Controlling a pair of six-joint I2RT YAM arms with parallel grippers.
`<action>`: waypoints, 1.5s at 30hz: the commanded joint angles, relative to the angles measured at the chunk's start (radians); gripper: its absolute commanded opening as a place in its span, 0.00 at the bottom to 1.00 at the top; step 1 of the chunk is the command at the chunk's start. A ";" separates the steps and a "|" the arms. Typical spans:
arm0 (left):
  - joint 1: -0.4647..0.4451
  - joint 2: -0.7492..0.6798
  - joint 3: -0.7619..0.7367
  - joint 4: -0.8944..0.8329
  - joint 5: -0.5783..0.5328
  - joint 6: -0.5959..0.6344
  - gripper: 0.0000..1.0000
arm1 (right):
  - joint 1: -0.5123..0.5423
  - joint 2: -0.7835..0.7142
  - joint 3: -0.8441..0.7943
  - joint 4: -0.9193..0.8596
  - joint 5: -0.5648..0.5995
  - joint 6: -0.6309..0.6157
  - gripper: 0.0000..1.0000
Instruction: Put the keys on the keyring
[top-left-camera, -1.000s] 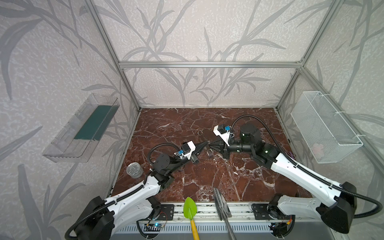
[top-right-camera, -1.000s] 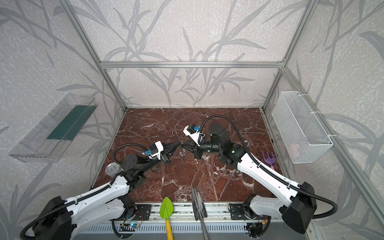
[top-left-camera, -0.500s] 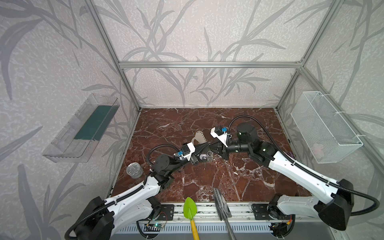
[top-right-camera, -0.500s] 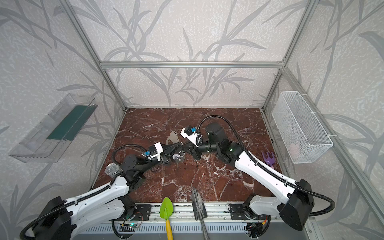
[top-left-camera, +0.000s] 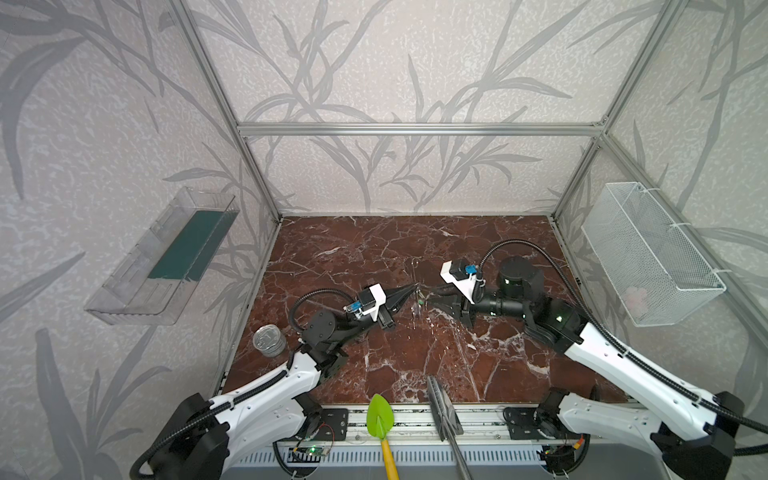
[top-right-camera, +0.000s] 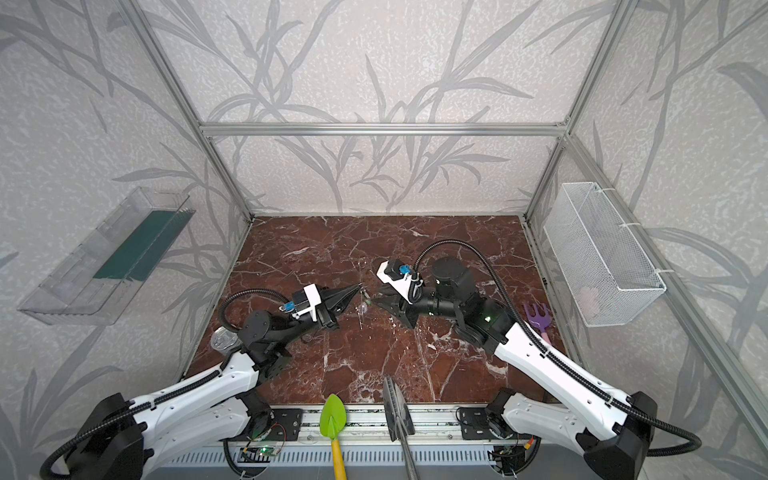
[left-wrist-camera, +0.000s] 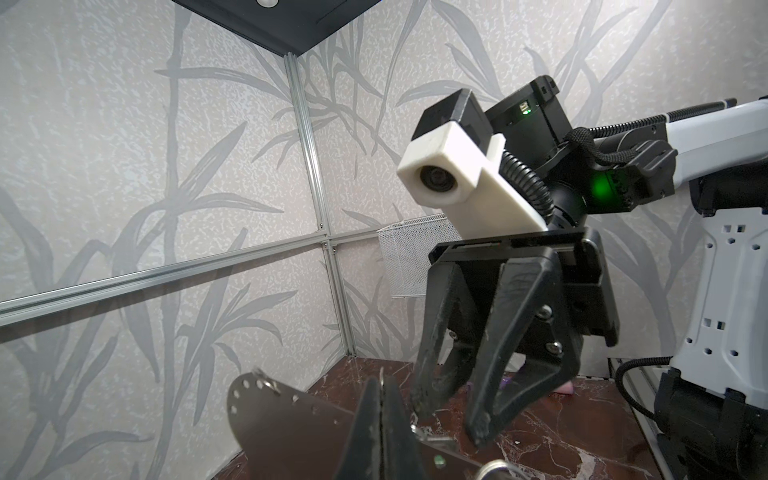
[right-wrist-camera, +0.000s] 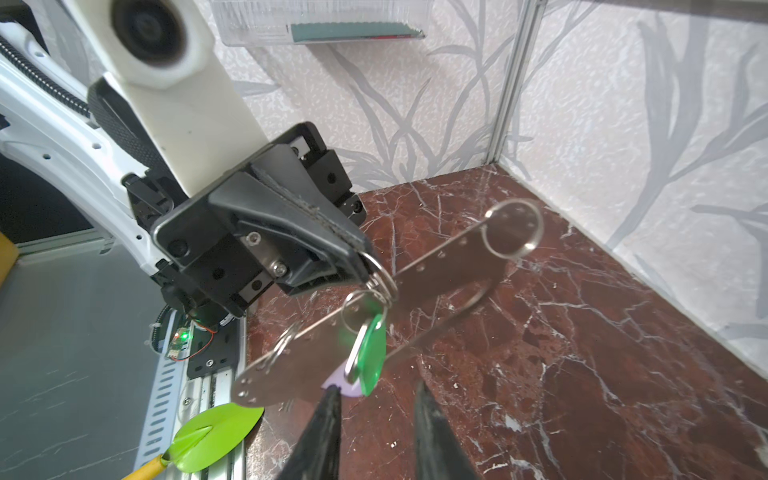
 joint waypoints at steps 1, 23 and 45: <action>0.039 0.018 0.030 0.062 0.085 -0.104 0.00 | -0.001 -0.048 -0.019 0.009 0.063 -0.015 0.31; 0.074 0.150 0.115 0.129 0.281 -0.239 0.00 | -0.001 0.009 -0.027 0.117 0.011 -0.012 0.18; 0.075 0.159 0.115 0.142 0.298 -0.251 0.00 | -0.001 0.032 -0.010 0.142 -0.014 -0.004 0.11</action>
